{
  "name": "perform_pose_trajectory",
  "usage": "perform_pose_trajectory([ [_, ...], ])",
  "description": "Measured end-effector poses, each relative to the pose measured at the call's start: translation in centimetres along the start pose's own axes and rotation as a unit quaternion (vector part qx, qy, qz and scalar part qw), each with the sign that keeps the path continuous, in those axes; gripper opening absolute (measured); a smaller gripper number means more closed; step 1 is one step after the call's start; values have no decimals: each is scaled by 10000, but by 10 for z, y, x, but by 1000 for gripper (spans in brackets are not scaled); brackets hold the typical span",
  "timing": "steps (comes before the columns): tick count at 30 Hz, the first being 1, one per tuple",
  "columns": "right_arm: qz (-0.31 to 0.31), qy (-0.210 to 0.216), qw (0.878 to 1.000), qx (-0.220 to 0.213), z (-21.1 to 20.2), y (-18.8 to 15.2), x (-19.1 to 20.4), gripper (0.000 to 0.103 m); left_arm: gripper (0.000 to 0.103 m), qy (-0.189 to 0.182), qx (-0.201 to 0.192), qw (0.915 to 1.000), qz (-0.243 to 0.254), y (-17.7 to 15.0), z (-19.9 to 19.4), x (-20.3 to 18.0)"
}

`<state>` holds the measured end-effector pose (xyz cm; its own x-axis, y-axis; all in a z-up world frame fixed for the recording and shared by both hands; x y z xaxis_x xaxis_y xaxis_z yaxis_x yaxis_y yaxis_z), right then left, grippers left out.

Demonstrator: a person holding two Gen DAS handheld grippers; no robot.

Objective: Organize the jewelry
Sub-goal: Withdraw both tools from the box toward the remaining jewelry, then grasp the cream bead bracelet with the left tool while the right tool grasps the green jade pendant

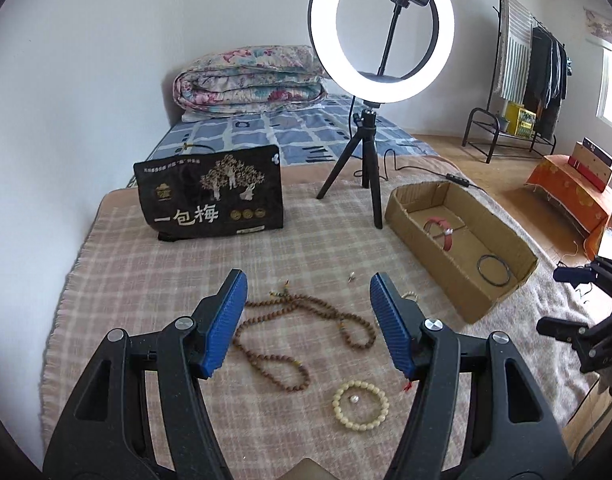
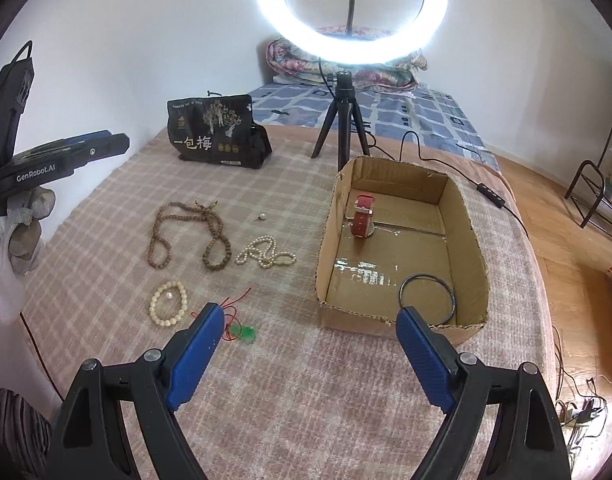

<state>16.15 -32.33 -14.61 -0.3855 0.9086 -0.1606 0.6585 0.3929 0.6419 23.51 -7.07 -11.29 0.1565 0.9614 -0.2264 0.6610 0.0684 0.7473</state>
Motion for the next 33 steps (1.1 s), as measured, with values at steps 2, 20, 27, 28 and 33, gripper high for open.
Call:
perform_pose_trajectory([
  [2,0,58,10000,27,4,-2,4,89,68,45,61,10000,30,-14,-3,9],
  [20,-281,476,9970,535,64,-24,54,82,73,8,1164,9930,-182,-117,25,29],
  [27,-137,518,9958,742,94,-30,68,74,57,-120,1452,9883,-454,-125,46,27],
  [28,-97,507,9957,772,97,-30,68,72,56,-118,1471,9878,-498,-125,49,27],
  [33,237,445,9950,863,112,-32,66,64,51,-145,1607,9843,-714,-127,62,30],
])
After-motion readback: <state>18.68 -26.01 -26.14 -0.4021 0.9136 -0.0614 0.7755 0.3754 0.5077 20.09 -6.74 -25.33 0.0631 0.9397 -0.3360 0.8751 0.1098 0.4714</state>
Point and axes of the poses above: each gripper's, at about its wrist camera, not at the fingertips, and z roughly the way its jaws point, x to its left, y to its top, the point moved 3 cm from there along z, roughly the way its jaws point, and after that the axes turned 15 degrees about -z, right-handed, at the moved point
